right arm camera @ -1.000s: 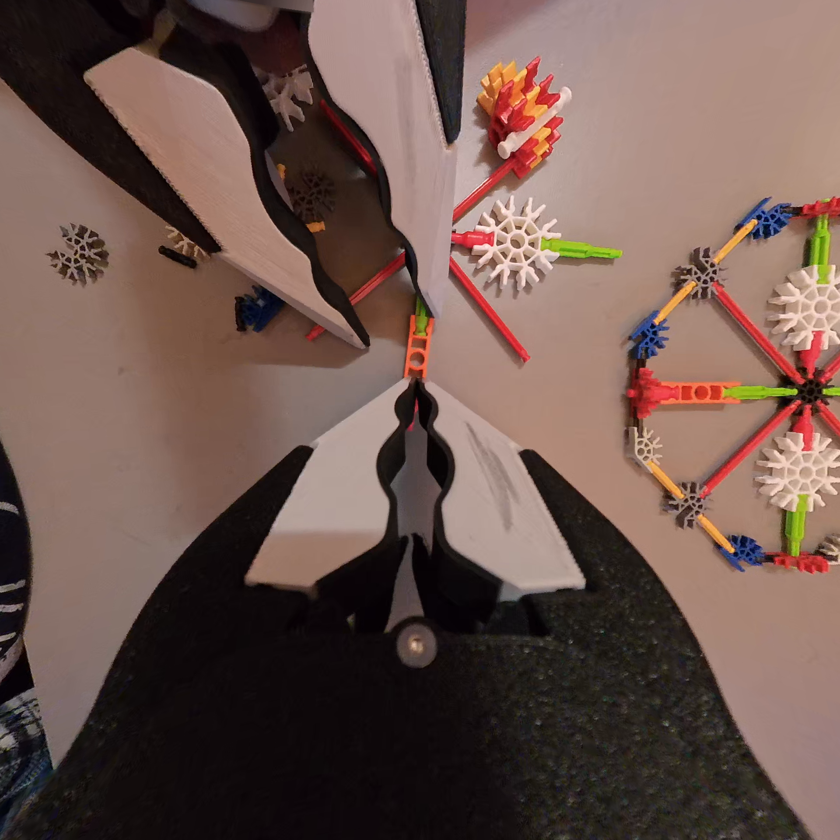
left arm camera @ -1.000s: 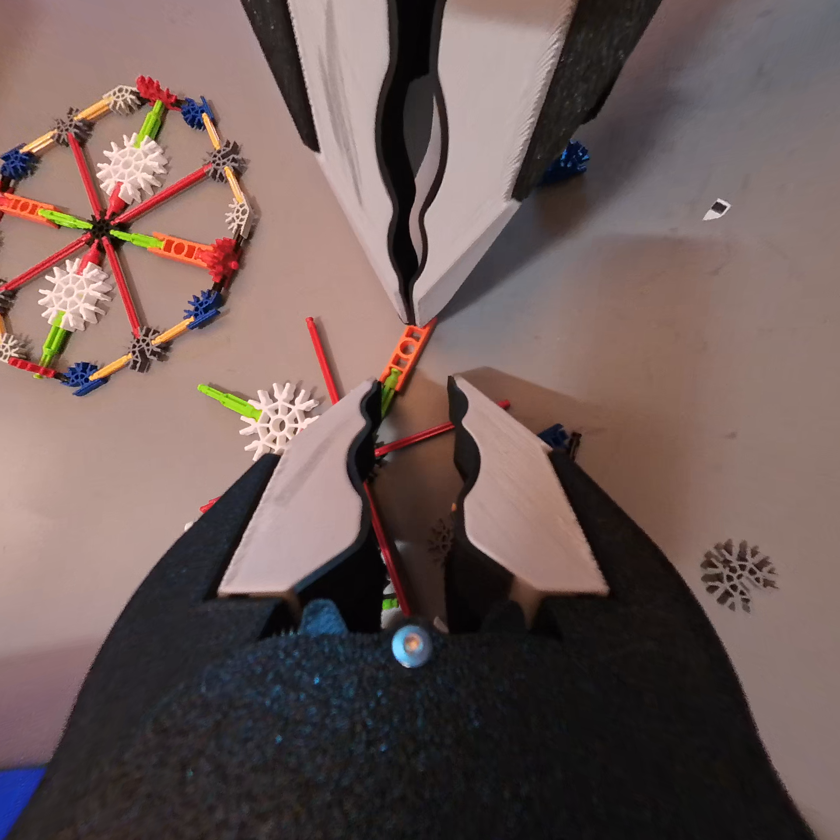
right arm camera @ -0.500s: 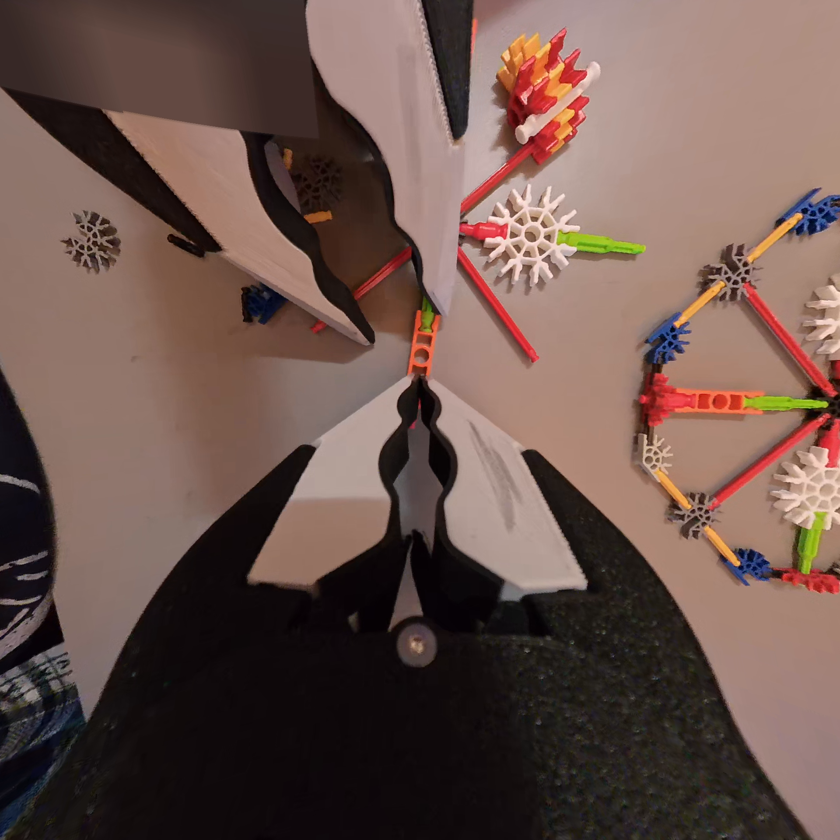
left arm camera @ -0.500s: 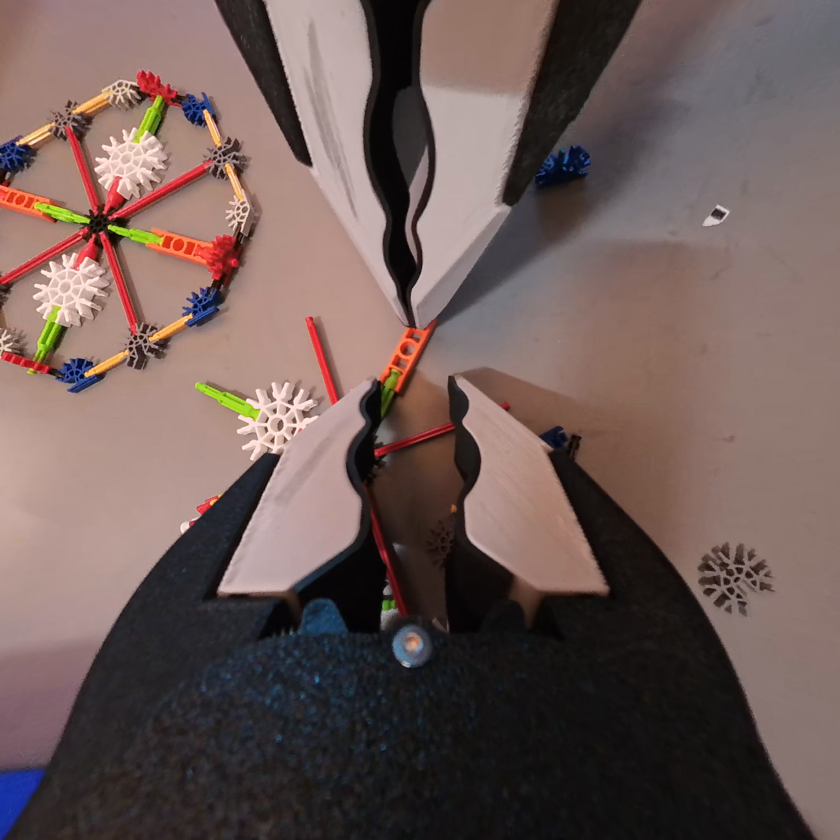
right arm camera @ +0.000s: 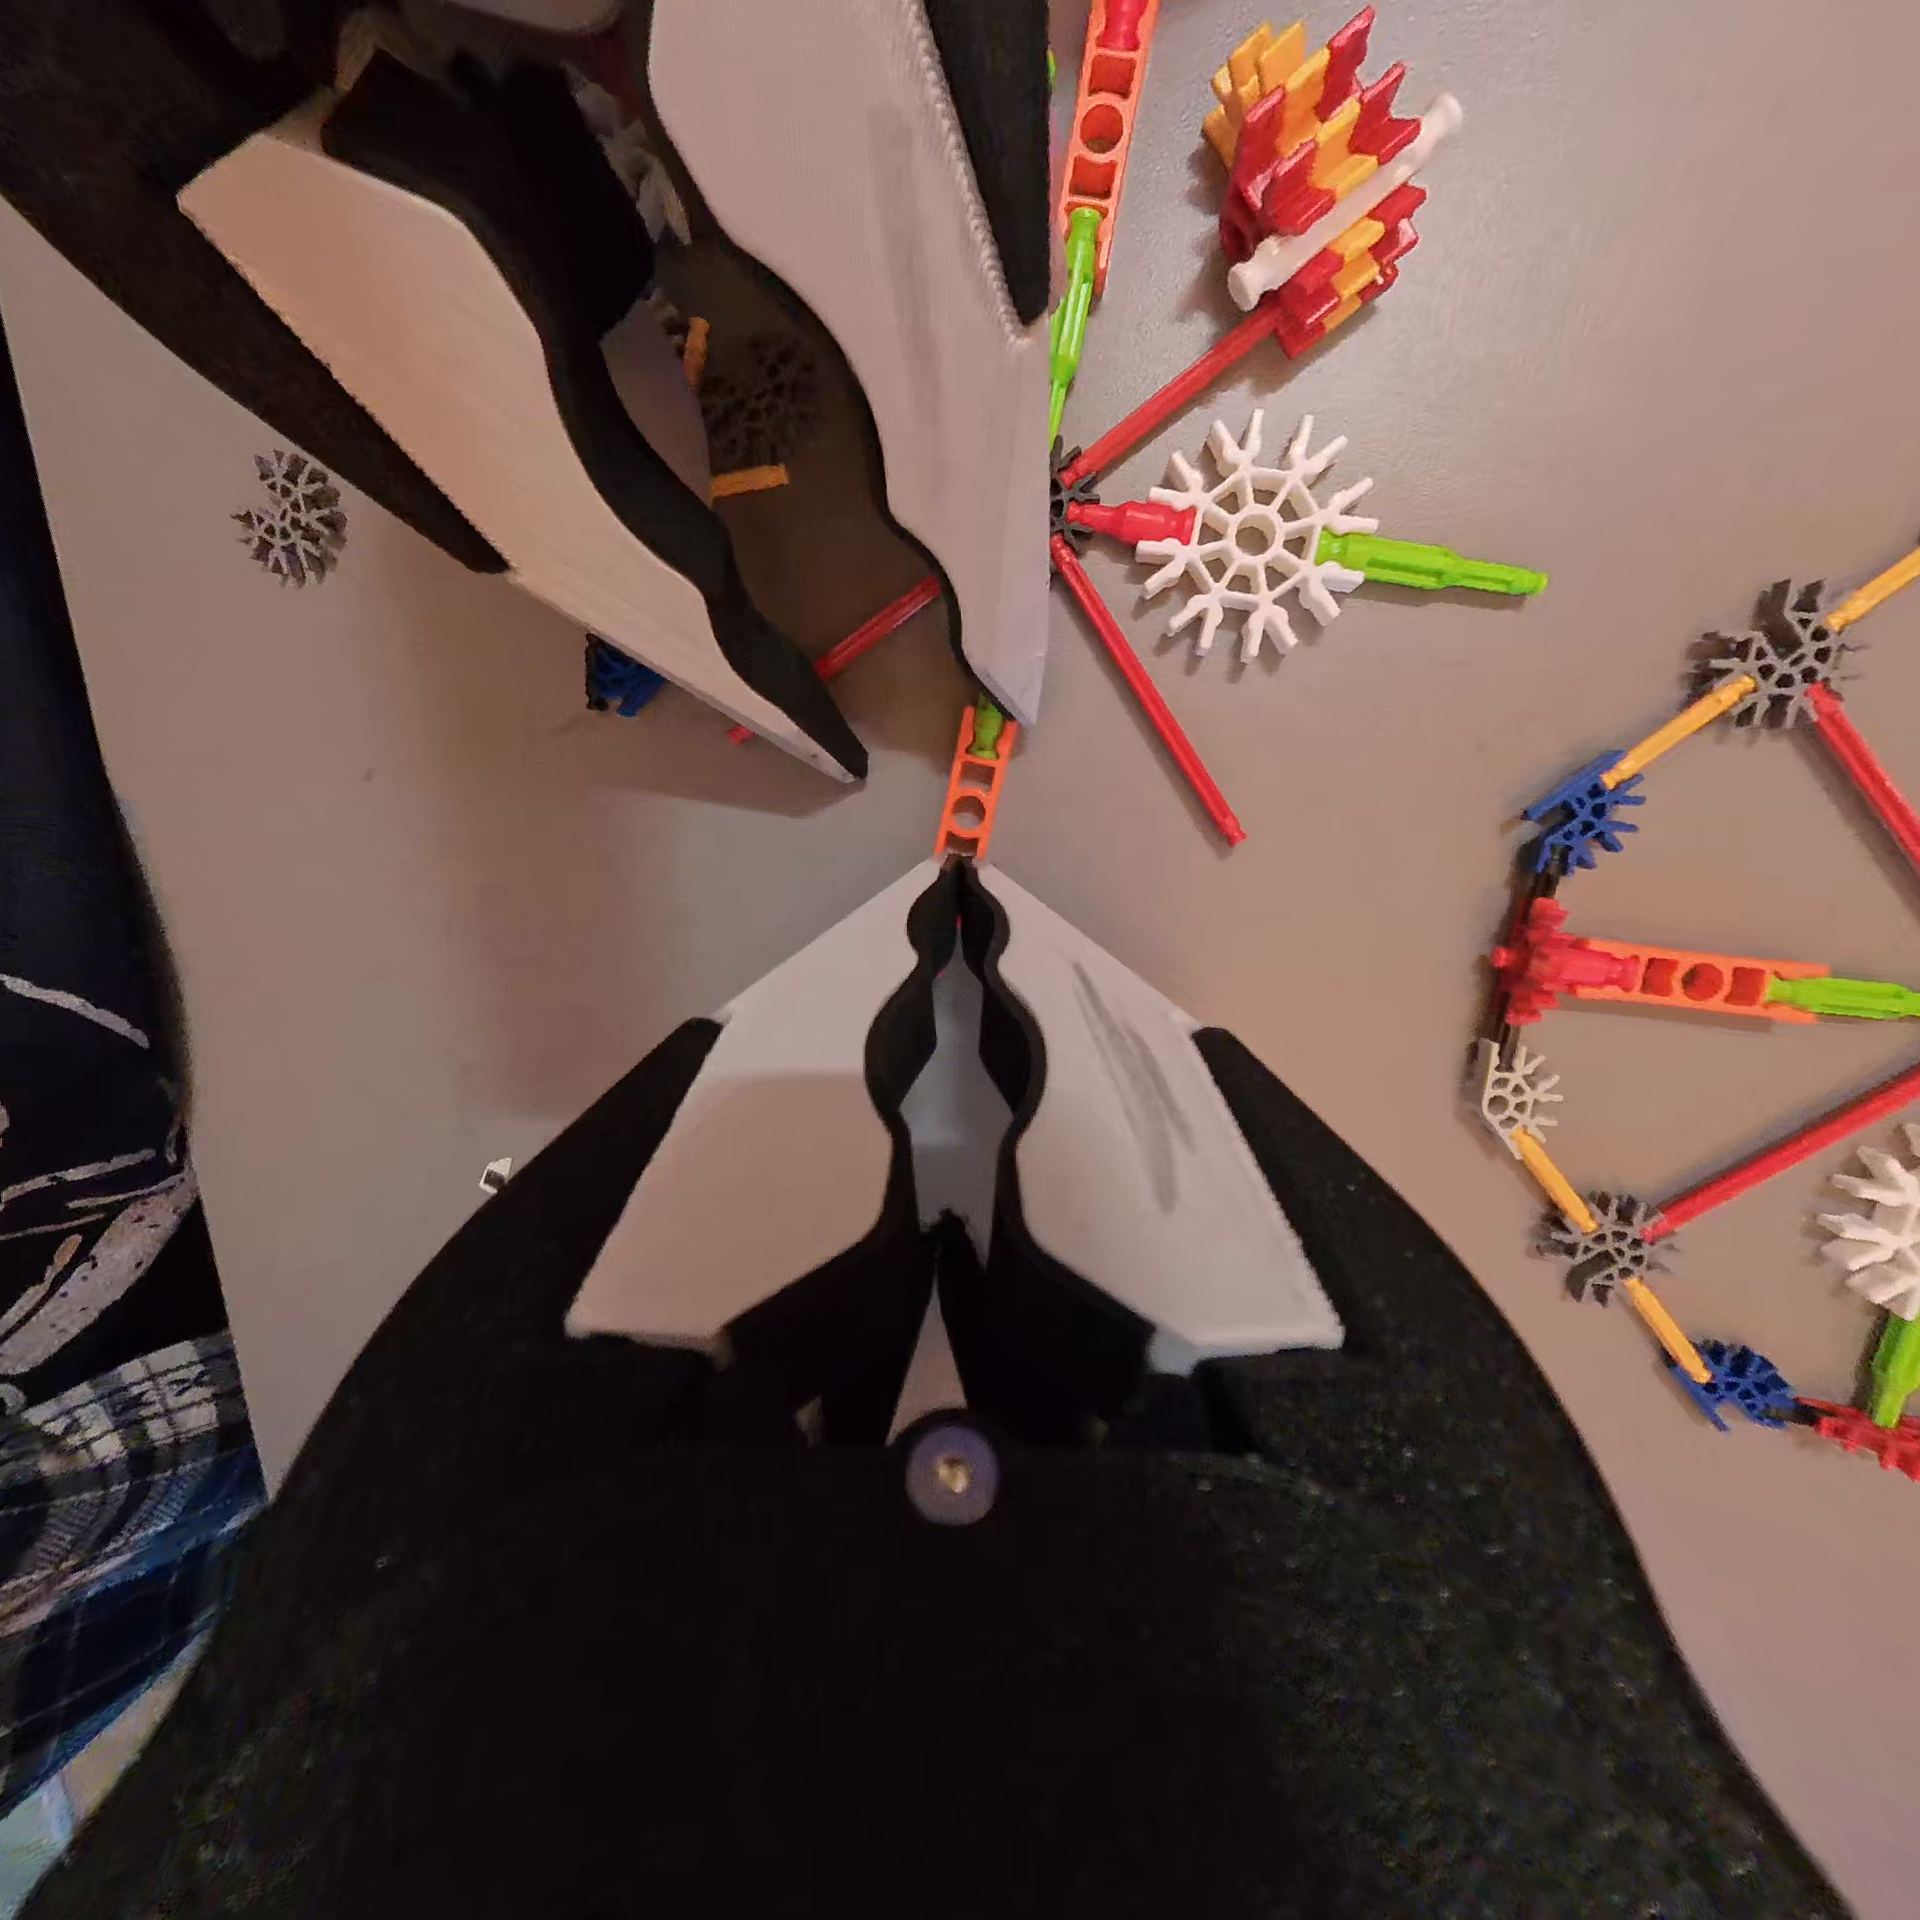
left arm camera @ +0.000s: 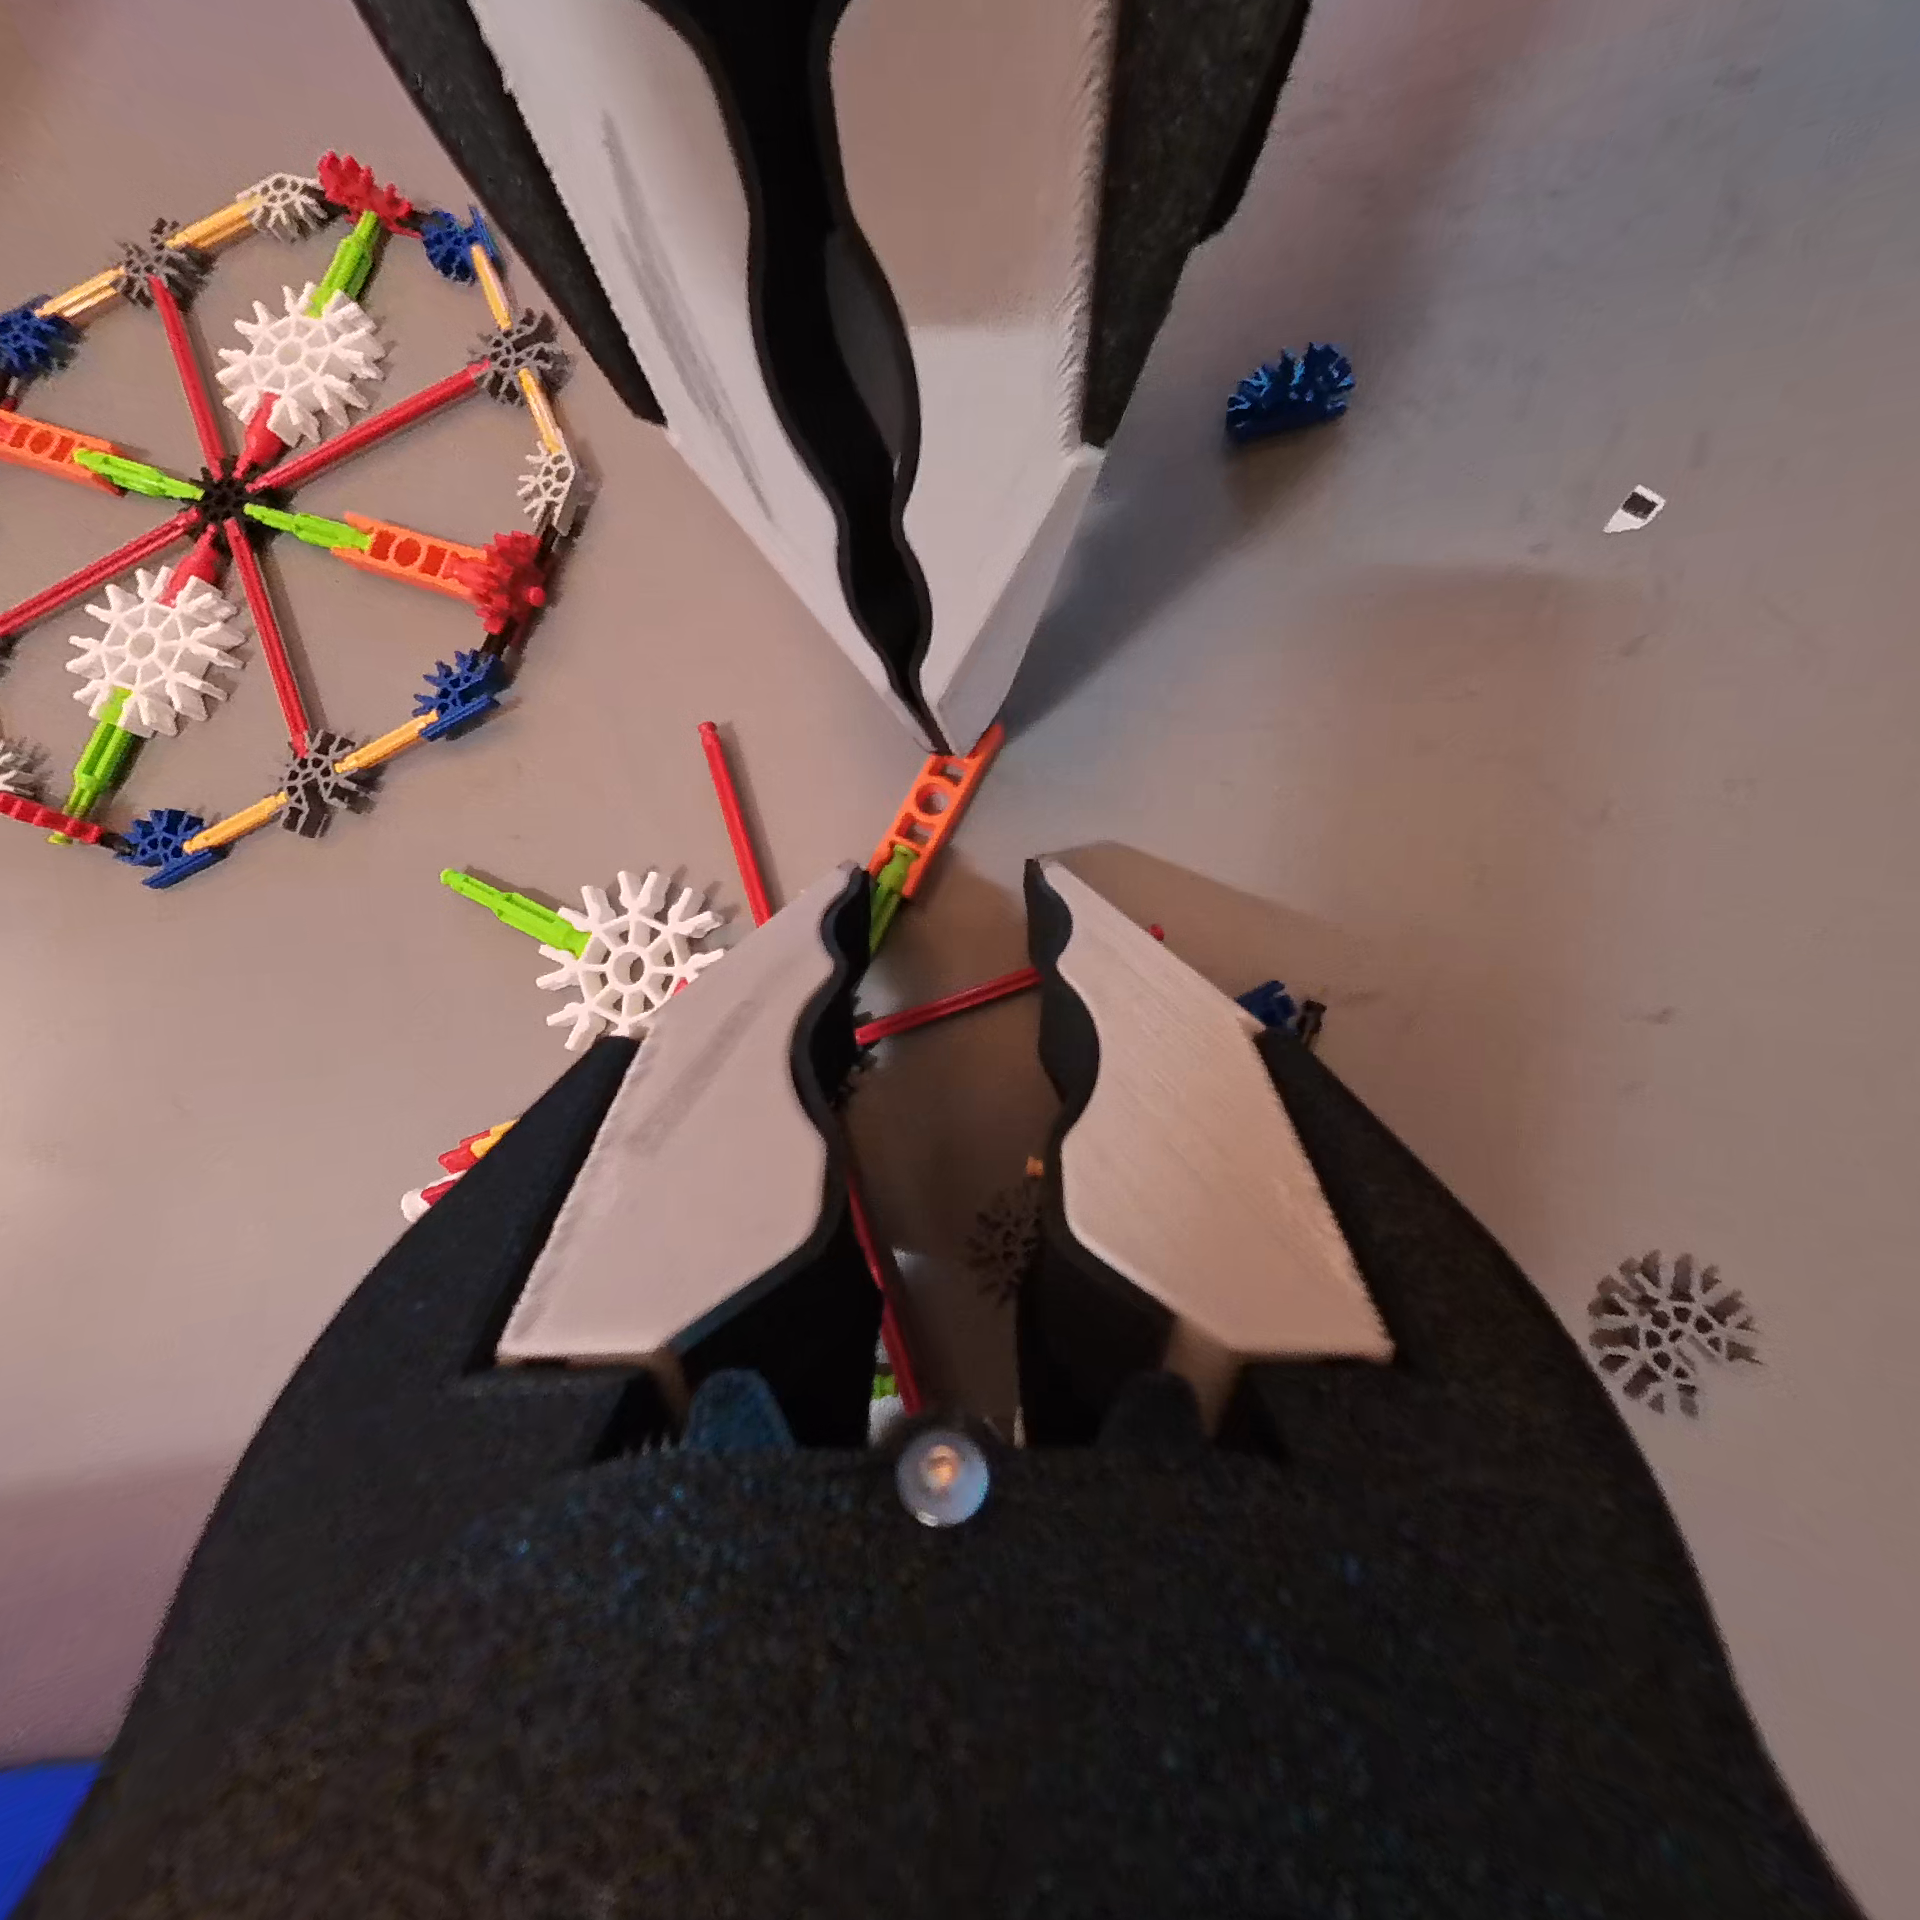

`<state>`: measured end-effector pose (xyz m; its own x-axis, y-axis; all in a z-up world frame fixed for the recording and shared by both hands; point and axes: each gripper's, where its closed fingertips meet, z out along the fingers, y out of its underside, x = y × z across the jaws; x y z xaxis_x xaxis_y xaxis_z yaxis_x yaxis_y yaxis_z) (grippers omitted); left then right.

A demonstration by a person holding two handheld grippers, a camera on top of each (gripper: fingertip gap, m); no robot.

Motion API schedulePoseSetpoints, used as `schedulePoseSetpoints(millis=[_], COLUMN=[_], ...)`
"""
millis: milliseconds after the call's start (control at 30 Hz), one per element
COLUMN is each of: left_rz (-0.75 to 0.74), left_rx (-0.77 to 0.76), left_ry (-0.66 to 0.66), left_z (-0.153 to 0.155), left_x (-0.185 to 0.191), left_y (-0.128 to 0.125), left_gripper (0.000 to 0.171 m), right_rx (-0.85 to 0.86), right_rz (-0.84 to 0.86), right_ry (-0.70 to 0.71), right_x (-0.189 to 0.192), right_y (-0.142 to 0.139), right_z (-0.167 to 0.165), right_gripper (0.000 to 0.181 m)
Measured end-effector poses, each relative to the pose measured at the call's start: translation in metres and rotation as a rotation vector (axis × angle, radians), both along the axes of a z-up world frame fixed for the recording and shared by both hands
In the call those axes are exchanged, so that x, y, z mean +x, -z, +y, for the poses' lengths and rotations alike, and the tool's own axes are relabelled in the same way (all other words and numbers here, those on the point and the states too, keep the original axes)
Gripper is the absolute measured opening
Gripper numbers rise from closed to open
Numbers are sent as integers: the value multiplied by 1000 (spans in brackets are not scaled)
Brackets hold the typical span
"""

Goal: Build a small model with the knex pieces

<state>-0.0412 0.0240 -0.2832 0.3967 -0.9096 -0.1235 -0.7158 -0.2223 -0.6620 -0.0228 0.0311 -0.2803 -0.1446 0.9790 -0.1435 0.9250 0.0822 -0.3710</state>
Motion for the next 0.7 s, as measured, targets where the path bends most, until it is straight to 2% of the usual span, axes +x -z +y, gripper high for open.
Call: schedulePoseSetpoints(millis=[167, 433, 600, 700], left_rz=[-9, -7, -9, -8], left_rx=[-6, -5, -5, -1], left_ry=[-1, -3, -3, -1], left_z=[0, 1, 2, 2], left_x=[0, 0, 0, 0], left_y=[0, 1, 1, 1], left_gripper=[30, 31, 31, 31], right_rx=[14, 162, 216, 181], right_rz=[-38, -15, 78, 148], right_ry=[-27, -33, 11, 68], right_x=[0, -2, -3, -4], right_y=[0, 1, 1, 1], right_z=[0, -1, -1, -1], right_gripper=[0, 0, 0, 0])
